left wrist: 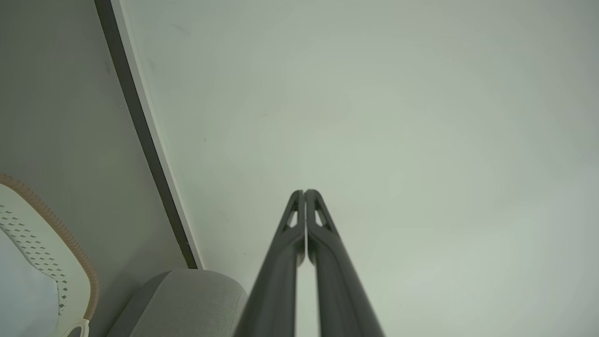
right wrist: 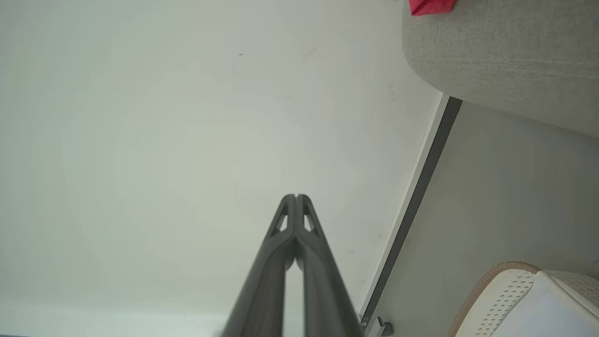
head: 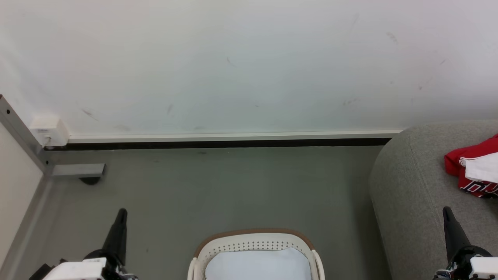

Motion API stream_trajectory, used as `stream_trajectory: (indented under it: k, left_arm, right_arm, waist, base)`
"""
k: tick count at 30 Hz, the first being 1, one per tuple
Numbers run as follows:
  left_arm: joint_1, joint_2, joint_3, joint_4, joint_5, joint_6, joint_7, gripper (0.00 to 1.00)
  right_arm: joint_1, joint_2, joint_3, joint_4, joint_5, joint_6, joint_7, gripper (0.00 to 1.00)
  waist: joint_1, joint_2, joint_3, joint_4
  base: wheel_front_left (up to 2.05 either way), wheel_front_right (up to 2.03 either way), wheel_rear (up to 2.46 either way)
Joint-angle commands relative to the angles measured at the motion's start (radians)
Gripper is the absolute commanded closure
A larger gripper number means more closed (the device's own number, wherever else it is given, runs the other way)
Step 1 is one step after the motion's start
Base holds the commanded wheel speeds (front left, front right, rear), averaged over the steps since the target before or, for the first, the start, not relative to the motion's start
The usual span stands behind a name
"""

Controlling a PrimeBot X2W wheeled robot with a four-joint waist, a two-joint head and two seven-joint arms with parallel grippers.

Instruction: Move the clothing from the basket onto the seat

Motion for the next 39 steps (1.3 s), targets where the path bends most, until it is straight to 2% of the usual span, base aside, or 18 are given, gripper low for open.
stream_trajectory:
  k: [1,39]
  left_arm:
    - [-0.008,0.007,0.001,-0.004,-0.014,-0.005,0.004,1.00]
    - [-0.008,0.007,0.001,-0.004,-0.014,-0.005,0.003,1.00]
  right_arm:
    - [-0.011,0.002,-0.004,0.000,-0.002,-0.002,0.003,1.00]
    - [-0.011,0.004,-0.008,0.001,-0.006,-0.002,0.005,1.00]
  waist:
    - [-0.0001,0.0000,0.000,0.000]
    - [-0.0001,0.0000,0.000,0.000]
  base:
    - [0.00,0.00,0.00]
    - [0.00,0.00,0.00]
